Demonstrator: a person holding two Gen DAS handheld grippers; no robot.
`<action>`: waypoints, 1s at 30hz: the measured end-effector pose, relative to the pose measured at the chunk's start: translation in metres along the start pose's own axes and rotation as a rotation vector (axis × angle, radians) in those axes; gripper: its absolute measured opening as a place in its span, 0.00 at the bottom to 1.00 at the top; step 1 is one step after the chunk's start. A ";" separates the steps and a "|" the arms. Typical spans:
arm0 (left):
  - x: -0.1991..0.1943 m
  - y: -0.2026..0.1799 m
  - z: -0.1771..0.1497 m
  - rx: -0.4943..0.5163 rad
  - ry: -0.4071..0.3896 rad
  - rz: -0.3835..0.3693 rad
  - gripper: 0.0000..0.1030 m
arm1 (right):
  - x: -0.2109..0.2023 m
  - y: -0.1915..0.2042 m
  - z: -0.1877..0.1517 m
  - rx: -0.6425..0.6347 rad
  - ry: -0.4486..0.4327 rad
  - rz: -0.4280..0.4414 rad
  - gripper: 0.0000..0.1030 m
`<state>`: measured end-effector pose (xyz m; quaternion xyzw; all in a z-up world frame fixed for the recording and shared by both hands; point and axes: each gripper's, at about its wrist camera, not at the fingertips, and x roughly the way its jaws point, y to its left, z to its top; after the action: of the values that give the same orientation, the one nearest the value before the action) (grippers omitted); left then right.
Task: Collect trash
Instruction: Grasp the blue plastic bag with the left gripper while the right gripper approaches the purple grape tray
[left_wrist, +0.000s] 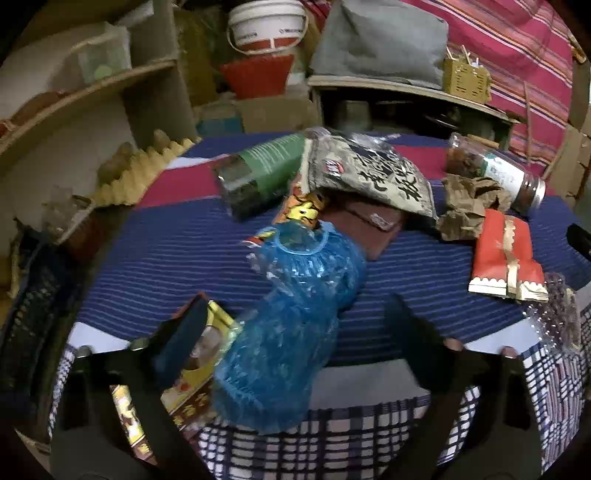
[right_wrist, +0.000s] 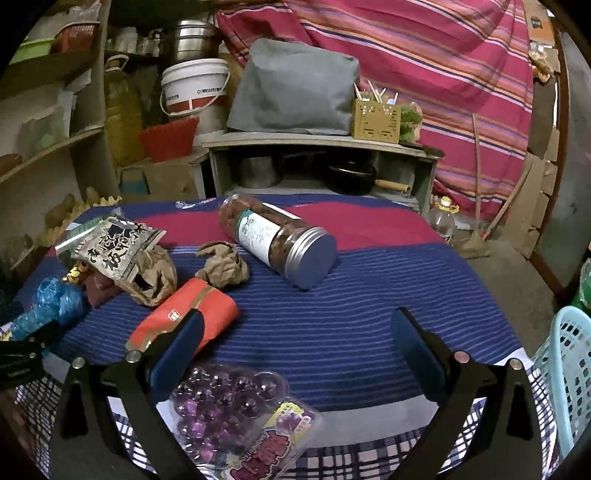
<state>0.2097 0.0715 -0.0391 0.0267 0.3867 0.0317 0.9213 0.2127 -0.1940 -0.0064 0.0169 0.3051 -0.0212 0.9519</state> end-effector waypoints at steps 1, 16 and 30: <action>0.003 -0.001 0.001 0.005 0.006 -0.014 0.69 | 0.000 0.001 -0.001 0.001 0.003 0.004 0.96; -0.039 -0.005 0.010 0.016 -0.131 -0.007 0.14 | 0.007 0.049 -0.007 -0.067 0.052 0.045 0.96; -0.032 0.001 0.010 0.006 -0.130 0.028 0.14 | 0.045 0.080 -0.004 -0.115 0.187 0.024 0.95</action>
<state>0.1942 0.0695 -0.0092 0.0367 0.3257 0.0418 0.9438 0.2509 -0.1156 -0.0346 -0.0323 0.3932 0.0095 0.9188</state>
